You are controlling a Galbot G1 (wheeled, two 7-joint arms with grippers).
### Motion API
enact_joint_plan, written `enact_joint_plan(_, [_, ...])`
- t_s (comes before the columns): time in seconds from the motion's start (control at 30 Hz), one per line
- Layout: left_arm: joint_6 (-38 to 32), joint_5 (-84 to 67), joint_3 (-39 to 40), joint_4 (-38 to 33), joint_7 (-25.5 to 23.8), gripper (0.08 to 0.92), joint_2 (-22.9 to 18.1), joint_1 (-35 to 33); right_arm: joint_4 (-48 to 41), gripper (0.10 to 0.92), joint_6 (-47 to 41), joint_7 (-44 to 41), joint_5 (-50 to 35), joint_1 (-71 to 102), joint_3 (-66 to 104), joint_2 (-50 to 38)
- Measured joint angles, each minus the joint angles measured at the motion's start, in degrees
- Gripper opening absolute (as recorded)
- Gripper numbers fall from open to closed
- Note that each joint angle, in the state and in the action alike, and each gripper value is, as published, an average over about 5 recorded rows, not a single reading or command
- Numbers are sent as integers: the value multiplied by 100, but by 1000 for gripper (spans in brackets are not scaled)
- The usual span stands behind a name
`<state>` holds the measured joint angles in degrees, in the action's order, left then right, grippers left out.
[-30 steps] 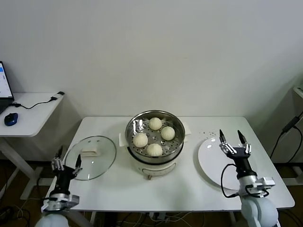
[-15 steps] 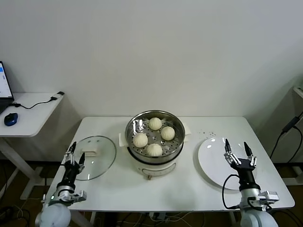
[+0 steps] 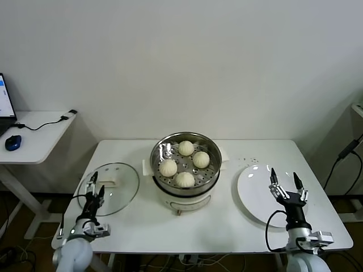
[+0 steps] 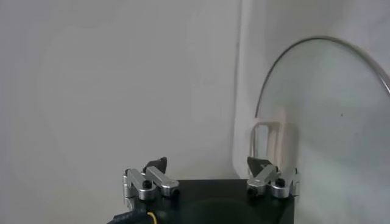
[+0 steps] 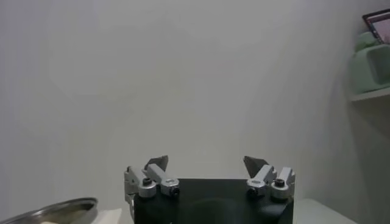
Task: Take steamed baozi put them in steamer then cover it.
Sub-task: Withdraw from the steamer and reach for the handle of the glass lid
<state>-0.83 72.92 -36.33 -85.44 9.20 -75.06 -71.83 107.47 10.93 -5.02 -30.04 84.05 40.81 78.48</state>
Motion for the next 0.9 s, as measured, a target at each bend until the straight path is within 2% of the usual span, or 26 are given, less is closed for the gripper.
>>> enact_joint_plan(0.9, [519, 177, 286, 945, 47, 823, -115, 814, -192, 823, 51, 14, 16, -46, -11, 108])
